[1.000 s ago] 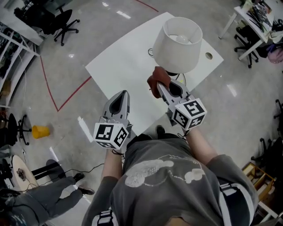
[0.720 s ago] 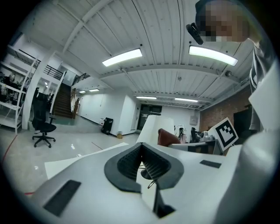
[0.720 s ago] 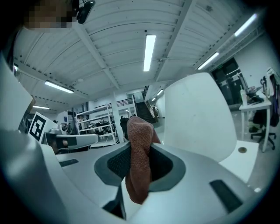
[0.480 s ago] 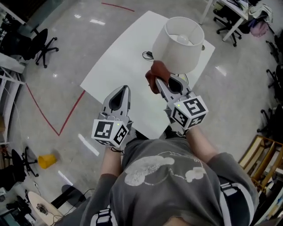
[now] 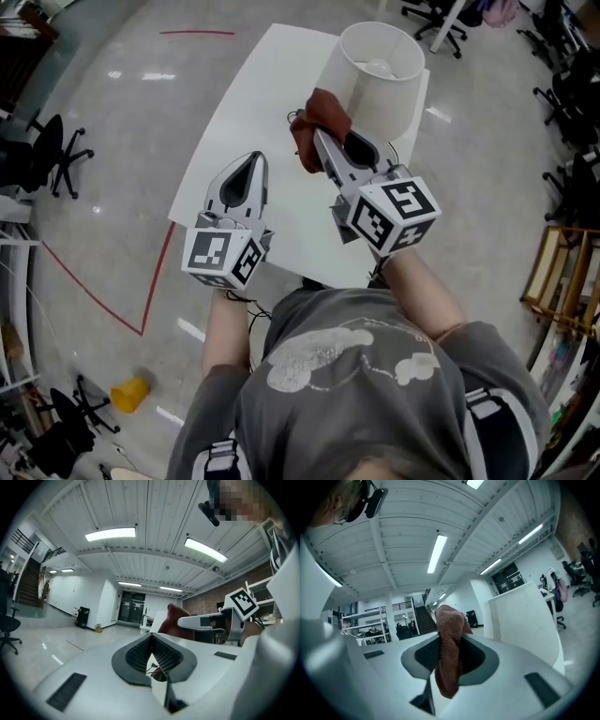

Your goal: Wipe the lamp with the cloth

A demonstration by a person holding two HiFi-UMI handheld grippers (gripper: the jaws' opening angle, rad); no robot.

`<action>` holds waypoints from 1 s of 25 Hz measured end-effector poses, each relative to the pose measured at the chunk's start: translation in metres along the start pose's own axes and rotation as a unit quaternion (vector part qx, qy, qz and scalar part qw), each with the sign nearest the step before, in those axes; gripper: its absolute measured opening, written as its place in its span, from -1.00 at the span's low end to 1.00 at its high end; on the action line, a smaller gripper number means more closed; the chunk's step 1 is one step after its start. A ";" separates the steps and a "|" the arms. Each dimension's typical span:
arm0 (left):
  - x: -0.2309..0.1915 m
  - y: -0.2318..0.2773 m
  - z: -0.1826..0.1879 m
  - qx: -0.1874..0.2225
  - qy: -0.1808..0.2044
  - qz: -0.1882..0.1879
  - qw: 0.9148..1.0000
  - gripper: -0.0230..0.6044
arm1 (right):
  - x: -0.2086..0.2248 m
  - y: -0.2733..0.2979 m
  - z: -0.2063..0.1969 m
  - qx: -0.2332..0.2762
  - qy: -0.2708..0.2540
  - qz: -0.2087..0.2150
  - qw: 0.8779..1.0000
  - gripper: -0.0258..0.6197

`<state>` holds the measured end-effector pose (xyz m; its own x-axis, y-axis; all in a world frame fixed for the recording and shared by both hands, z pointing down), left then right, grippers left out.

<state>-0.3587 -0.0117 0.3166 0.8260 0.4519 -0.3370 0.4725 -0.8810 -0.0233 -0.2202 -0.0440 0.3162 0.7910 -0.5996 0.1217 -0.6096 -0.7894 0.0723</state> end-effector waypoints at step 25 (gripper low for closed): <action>-0.030 0.050 0.001 -0.020 -0.023 -0.067 0.997 -0.90 | 0.045 0.059 0.009 0.014 0.162 -0.135 0.977 -0.64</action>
<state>-0.3596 -0.0696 0.3247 0.7407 0.5569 -0.3758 0.5900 -0.8067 -0.0327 -0.2203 -0.1189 0.3168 0.8619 -0.2991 0.4095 -0.3753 -0.9193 0.1187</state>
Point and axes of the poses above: the fingertips, and each gripper's own axes: y forward along the fingers, x to its right, z out of its top, the point moved 3 cm from there along -y, backward along the fingers, and after that the axes turned 11 degrees about -y, right-handed, at the moved point
